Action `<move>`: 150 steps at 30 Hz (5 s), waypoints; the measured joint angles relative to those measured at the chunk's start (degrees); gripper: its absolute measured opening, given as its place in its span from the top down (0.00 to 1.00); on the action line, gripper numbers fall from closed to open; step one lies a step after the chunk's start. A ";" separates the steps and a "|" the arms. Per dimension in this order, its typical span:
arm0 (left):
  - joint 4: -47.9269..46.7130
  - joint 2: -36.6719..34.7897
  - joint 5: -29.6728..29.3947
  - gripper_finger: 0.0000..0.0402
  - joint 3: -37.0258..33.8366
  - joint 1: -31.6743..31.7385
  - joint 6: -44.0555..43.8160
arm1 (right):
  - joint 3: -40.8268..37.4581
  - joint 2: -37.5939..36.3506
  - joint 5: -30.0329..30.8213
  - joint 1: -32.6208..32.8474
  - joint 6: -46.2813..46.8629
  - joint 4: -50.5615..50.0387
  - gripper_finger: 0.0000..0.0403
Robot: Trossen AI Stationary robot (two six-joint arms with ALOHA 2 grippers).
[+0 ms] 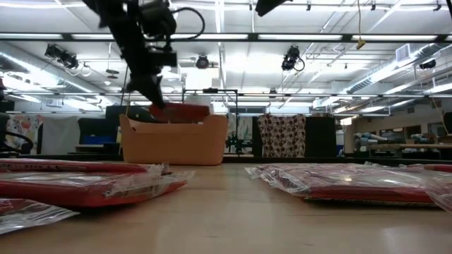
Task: Sort popcorn bags into baskets
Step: Put the red popcorn bag into the orange bin
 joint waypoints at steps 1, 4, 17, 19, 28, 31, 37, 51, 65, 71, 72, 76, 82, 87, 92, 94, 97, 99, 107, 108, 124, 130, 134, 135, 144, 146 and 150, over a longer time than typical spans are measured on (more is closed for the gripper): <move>3.54 0.35 -0.03 0.93 -1.26 0.68 0.85 | 0.00 0.00 -0.07 0.00 0.00 0.23 0.62; 6.45 1.71 -0.88 0.86 -2.68 2.14 2.61 | 0.00 0.00 -0.27 0.00 0.02 0.91 0.61; -5.71 -0.49 20.69 0.54 6.08 -1.75 -18.42 | 0.00 -0.07 -0.45 0.00 0.81 1.57 0.61; -7.72 -0.68 31.51 0.55 7.04 -4.18 -24.35 | 0.00 -0.09 -0.45 0.00 0.60 1.56 0.61; -11.45 -0.60 36.83 0.57 6.91 -24.34 -43.92 | 0.00 -0.35 -0.34 -0.25 -4.96 0.72 0.61; -11.40 -0.27 28.89 0.57 6.89 -33.65 -48.80 | 0.00 -1.22 1.37 -0.90 -6.71 -0.13 0.61; -12.18 1.21 15.24 0.48 6.91 -48.89 -60.86 | 0.00 -4.43 1.22 -2.90 -7.75 -0.14 0.61; -19.85 15.86 4.25 0.32 6.83 -63.80 -64.40 | 0.00 -7.45 -2.08 -4.28 -3.66 0.02 0.61; -24.08 23.34 3.15 0.32 6.85 -68.08 -70.64 | 0.00 -7.45 -2.19 -3.87 -1.95 0.00 0.61; -24.01 26.05 3.06 0.33 6.85 -68.12 -70.64 | 0.00 -7.45 -2.21 -3.87 -1.51 0.02 0.61; -24.01 26.53 3.07 0.34 6.84 -68.10 -70.64 | 0.00 -7.45 -2.21 -3.87 -1.49 0.02 0.61; -24.10 28.29 3.70 0.42 7.13 -67.96 -70.77 | 0.00 -7.45 -2.21 -3.79 -1.49 0.04 0.61; -23.83 28.46 5.62 0.69 6.97 -67.69 -72.47 | 0.00 -7.44 -2.21 -3.55 -1.49 0.24 0.61; -26.03 26.39 7.15 0.95 7.07 -66.94 -72.99 | 0.00 -7.43 -2.63 -3.54 -1.49 0.26 0.61; -30.73 22.08 4.17 0.97 7.11 -65.96 -72.97 | 0.00 -7.43 -2.85 -3.54 -1.10 0.86 0.61; -32.53 19.80 3.27 0.97 7.11 -65.09 -72.27 | 0.00 -7.43 -3.28 -3.54 -0.58 1.15 0.61; -34.29 15.57 1.66 0.98 7.11 -63.79 -70.14 | 0.00 -7.43 -3.28 -3.54 -0.48 1.18 0.61; -35.39 12.69 0.65 0.98 7.13 -62.58 -68.85 | 0.00 -7.41 -3.30 -3.54 -0.44 1.18 0.61; -39.57 0.86 -5.86 0.98 7.13 -52.80 -62.78 | 0.00 -7.39 -3.30 -3.54 -0.02 1.22 0.61; -39.47 -0.43 -7.07 0.99 7.13 -51.04 -61.51 | 0.00 -7.39 -3.30 -3.54 0.00 1.41 0.61; -18.18 -0.39 -14.08 0.99 8.62 -16.37 -9.20 | 0.00 -7.39 -3.17 -2.40 4.66 2.42 0.61; -14.21 4.57 -5.59 0.98 8.58 -1.89 -1.05 | 0.00 -7.39 -2.94 -0.79 7.24 2.42 0.61; -10.62 8.48 -1.35 0.94 8.58 4.98 0.20 | 0.00 -7.39 -1.91 0.16 8.48 2.42 0.61; -9.75 9.23 -0.01 0.92 8.58 6.24 0.22 | 0.00 -7.39 -1.59 0.34 8.63 2.41 0.61; -8.88 8.86 12.33 0.66 8.58 6.81 -4.82 | 0.00 -7.39 -0.17 0.90 8.72 2.31 0.61; -9.96 7.46 19.18 0.62 8.94 5.62 -9.03 | 0.00 -7.39 0.79 0.87 8.39 2.31 0.61; -12.51 4.99 34.42 0.61 9.54 1.13 -17.99 | 0.00 -7.39 1.50 0.76 6.75 2.34 0.61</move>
